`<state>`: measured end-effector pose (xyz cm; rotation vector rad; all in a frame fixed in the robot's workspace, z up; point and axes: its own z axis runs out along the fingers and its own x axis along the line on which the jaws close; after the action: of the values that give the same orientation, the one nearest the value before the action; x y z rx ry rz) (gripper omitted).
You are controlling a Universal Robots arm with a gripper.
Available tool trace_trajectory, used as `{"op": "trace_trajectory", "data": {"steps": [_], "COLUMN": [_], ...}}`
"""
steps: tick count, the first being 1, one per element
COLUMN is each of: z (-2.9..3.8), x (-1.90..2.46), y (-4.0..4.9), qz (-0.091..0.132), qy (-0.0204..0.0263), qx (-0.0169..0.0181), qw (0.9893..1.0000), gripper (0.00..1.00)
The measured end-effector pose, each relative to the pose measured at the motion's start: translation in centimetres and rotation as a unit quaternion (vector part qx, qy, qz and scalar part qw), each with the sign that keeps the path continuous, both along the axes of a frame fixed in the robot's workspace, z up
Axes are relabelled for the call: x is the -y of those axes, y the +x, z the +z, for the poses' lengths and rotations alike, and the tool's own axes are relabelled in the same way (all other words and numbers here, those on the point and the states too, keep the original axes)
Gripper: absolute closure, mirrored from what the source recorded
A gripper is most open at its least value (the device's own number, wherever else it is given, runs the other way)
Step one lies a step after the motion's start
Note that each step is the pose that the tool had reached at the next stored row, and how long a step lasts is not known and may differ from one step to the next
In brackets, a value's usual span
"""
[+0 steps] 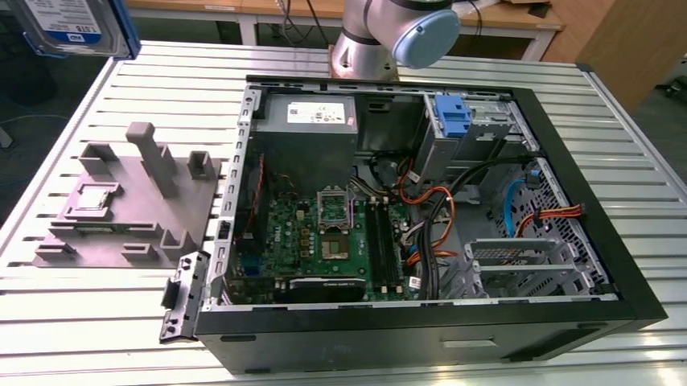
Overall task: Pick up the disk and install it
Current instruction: 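Pick up the disk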
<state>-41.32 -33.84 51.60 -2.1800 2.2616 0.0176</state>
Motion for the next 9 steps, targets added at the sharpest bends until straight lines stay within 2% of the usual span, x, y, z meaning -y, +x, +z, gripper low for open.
{"op": "trace_trajectory", "data": {"steps": [9], "z": [0.00], "x": [0.00], "y": [0.38], "qz": [0.000], "qy": [0.0000], "qx": [0.0000], "qw": [1.0000], "gripper": [0.64]}}
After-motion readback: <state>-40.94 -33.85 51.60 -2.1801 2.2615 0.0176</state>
